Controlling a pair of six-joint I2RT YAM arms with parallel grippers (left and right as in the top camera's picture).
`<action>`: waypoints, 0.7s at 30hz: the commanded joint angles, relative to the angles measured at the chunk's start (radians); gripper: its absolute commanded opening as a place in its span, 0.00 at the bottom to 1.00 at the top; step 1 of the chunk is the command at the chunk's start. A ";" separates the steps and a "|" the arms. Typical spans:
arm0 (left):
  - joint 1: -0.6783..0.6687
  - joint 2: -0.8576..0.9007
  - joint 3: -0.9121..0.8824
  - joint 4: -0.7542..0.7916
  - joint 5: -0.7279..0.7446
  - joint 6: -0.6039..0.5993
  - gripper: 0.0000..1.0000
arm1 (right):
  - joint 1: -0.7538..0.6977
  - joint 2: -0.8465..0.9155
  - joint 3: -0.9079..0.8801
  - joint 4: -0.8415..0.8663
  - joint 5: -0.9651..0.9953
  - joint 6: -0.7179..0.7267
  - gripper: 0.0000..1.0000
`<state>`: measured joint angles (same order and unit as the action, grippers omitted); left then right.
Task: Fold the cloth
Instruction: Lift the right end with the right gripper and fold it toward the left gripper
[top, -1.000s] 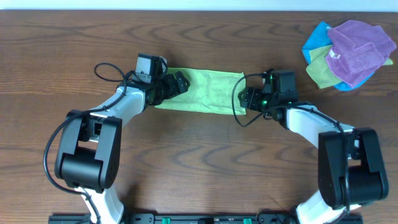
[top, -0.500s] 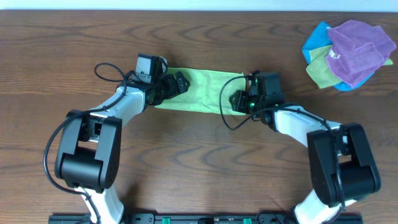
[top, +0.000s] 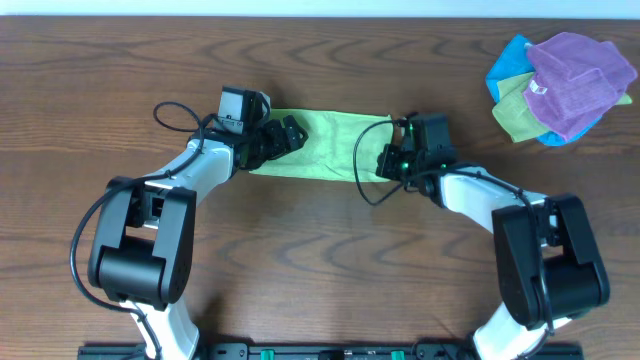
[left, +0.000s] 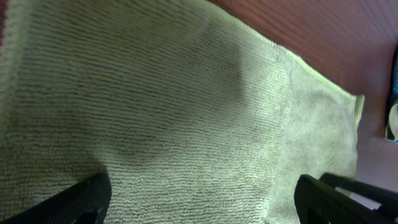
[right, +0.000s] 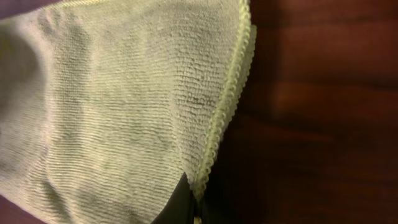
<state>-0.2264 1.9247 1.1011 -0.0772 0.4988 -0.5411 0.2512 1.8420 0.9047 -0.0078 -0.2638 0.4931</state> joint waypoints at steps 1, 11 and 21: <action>-0.001 0.016 0.021 -0.002 0.023 0.021 0.95 | 0.020 0.009 0.083 -0.032 -0.025 -0.020 0.01; 0.061 -0.053 0.022 -0.014 0.027 0.021 0.95 | 0.092 0.009 0.216 -0.144 -0.021 -0.054 0.02; 0.117 -0.121 0.022 -0.043 0.026 0.026 0.95 | 0.188 0.009 0.280 -0.184 -0.032 -0.053 0.02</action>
<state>-0.1173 1.8202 1.1015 -0.1078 0.5171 -0.5411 0.4114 1.8427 1.1404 -0.1852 -0.2829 0.4580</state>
